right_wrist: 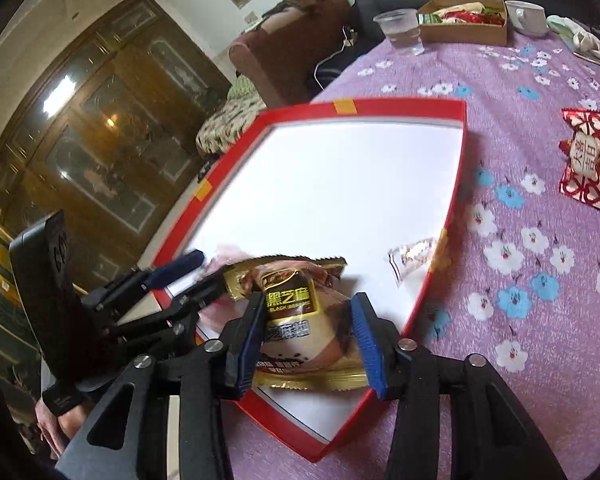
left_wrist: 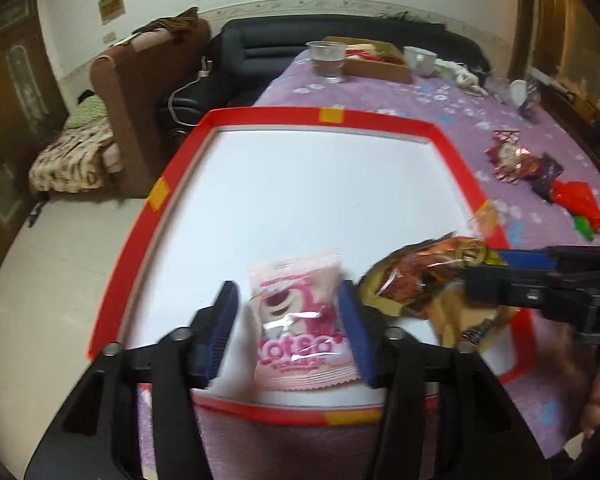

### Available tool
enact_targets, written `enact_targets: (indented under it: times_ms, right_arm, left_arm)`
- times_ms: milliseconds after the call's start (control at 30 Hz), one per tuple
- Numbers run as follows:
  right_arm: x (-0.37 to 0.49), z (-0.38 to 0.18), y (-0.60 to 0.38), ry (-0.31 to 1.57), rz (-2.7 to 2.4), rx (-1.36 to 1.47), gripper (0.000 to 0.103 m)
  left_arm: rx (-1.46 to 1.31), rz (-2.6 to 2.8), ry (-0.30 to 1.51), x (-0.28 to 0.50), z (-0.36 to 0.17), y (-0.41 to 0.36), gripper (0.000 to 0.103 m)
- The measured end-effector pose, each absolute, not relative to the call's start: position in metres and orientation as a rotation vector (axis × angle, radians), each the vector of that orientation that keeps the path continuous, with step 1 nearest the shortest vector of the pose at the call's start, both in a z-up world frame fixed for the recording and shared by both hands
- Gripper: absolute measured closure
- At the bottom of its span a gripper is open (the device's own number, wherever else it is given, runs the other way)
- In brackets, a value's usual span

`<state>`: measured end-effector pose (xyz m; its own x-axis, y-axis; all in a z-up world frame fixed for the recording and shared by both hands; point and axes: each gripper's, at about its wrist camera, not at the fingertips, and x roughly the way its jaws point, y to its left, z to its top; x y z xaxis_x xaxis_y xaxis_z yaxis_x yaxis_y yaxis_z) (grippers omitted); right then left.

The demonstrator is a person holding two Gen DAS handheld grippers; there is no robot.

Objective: Organize snacks
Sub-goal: 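Drop the Lotso candy and sesame bag into the red-rimmed tray with both tools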

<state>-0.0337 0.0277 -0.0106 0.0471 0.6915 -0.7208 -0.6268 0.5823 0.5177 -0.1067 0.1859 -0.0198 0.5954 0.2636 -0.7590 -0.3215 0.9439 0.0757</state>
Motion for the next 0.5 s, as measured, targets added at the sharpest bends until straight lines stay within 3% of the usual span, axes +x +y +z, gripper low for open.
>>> enact_targets:
  times_ms: [67, 200, 267, 300, 367, 500]
  right_arm:
    - [-0.036, -0.010, 0.022, 1.138, 1.032, 0.079, 0.057]
    - [-0.036, -0.004, -0.008, 1.088, 1.066, 0.147, 0.049]
    - [-0.033, -0.001, -0.030, 1.058, 1.048, 0.179, 0.039]
    - [-0.031, 0.000, -0.045, 1.035, 1.018, 0.183, 0.036]
    - [-0.026, -0.001, -0.074, 1.004, 0.963, 0.204, 0.036]
    - [-0.010, -0.010, -0.143, 0.992, 0.830, 0.305, 0.035]
  left_arm:
    - [-0.090, 0.357, 0.855, -0.113, -0.018, 0.189, 0.037]
    - [-0.098, 0.392, 0.816, -0.121, -0.009, 0.192, 0.036]
    - [-0.099, 0.390, 0.782, -0.123, 0.000, 0.189, 0.035]
    - [-0.105, 0.378, 0.762, -0.124, 0.005, 0.186, 0.030]
    - [-0.114, 0.340, 0.729, -0.124, 0.015, 0.175, 0.024]
    - [-0.078, 0.213, 0.703, -0.117, 0.026, 0.135, 0.024]
